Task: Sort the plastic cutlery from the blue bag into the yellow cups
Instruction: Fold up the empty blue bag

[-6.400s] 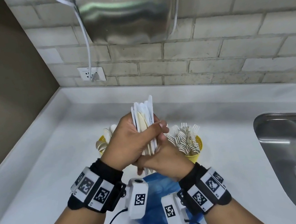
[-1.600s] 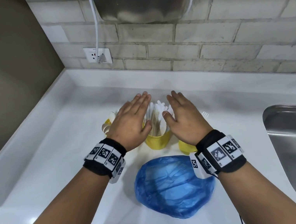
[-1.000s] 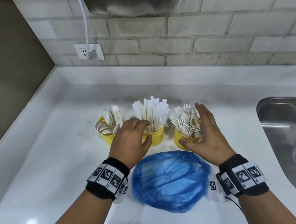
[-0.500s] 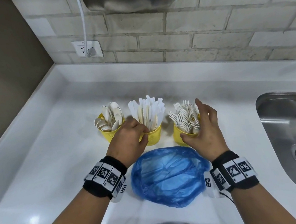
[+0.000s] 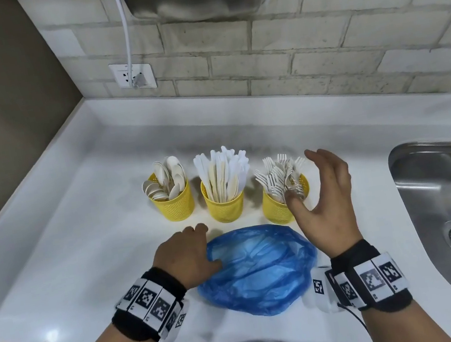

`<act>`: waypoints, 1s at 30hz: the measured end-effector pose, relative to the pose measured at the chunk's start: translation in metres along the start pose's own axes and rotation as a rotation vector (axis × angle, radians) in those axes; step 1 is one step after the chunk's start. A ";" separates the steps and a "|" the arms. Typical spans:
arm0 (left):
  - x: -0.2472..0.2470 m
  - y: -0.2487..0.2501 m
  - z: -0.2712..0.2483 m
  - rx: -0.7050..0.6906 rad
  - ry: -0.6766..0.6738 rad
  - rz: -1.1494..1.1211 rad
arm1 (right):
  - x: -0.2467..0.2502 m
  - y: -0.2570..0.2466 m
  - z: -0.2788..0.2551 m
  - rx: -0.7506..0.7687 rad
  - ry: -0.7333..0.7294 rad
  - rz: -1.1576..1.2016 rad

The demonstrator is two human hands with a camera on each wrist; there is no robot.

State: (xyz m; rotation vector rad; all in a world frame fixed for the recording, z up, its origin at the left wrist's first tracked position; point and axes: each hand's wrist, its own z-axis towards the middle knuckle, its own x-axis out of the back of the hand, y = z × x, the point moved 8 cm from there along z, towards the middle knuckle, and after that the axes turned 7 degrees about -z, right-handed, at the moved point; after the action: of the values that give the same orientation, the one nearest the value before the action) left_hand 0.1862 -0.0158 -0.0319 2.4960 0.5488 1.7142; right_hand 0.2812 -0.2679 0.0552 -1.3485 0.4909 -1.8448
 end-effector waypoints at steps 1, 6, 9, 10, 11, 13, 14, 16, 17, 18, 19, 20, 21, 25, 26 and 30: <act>-0.004 0.000 0.000 -0.004 -0.033 -0.018 | 0.004 -0.009 -0.002 0.015 0.038 0.014; 0.011 0.016 -0.006 -0.103 0.006 -0.189 | 0.017 -0.059 -0.013 0.194 0.139 0.072; 0.036 0.034 -0.016 -0.228 0.107 -0.300 | 0.002 -0.088 -0.027 0.345 -0.070 0.116; 0.046 0.041 -0.021 -0.283 0.139 -0.345 | -0.005 -0.096 -0.033 0.384 -0.158 0.117; 0.056 0.048 -0.028 -0.339 0.169 -0.391 | -0.013 -0.102 -0.039 0.411 -0.244 0.108; 0.074 0.062 -0.041 -0.417 0.225 -0.484 | -0.027 -0.107 -0.051 0.429 -0.385 0.056; 0.083 0.067 -0.046 -0.441 0.258 -0.533 | -0.034 -0.106 -0.055 0.420 -0.436 0.019; 0.096 0.076 -0.056 -0.476 0.306 -0.626 | -0.043 -0.102 -0.057 0.367 -0.501 -0.038; 0.100 0.081 -0.060 -0.488 0.312 -0.674 | -0.046 -0.099 -0.056 0.332 -0.504 -0.052; 0.103 0.085 -0.065 -0.496 0.314 -0.725 | -0.047 -0.097 -0.054 0.298 -0.481 -0.055; 0.106 0.089 -0.069 -0.505 0.324 -0.765 | -0.046 -0.094 -0.050 0.266 -0.445 -0.051; 0.109 0.092 -0.074 -0.514 0.354 -0.787 | -0.045 -0.092 -0.048 0.235 -0.410 -0.044; 0.114 0.094 -0.078 -0.524 0.402 -0.789 | -0.043 -0.090 -0.045 0.210 -0.382 -0.035; 0.130 0.092 -0.091 -0.547 0.608 -0.693 | -0.032 -0.091 -0.035 0.249 -0.256 -0.082; 0.132 0.090 -0.092 -0.532 0.639 -0.671 | -0.029 -0.094 -0.034 0.260 -0.225 -0.100; 0.132 0.086 -0.093 -0.486 0.656 -0.652 | -0.028 -0.109 -0.035 0.272 -0.200 -0.088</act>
State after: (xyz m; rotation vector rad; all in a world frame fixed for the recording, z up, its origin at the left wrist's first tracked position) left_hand 0.1648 -0.0670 0.1425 1.2146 0.7517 2.0053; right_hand 0.2133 -0.1837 0.1007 -1.3644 0.0746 -1.7491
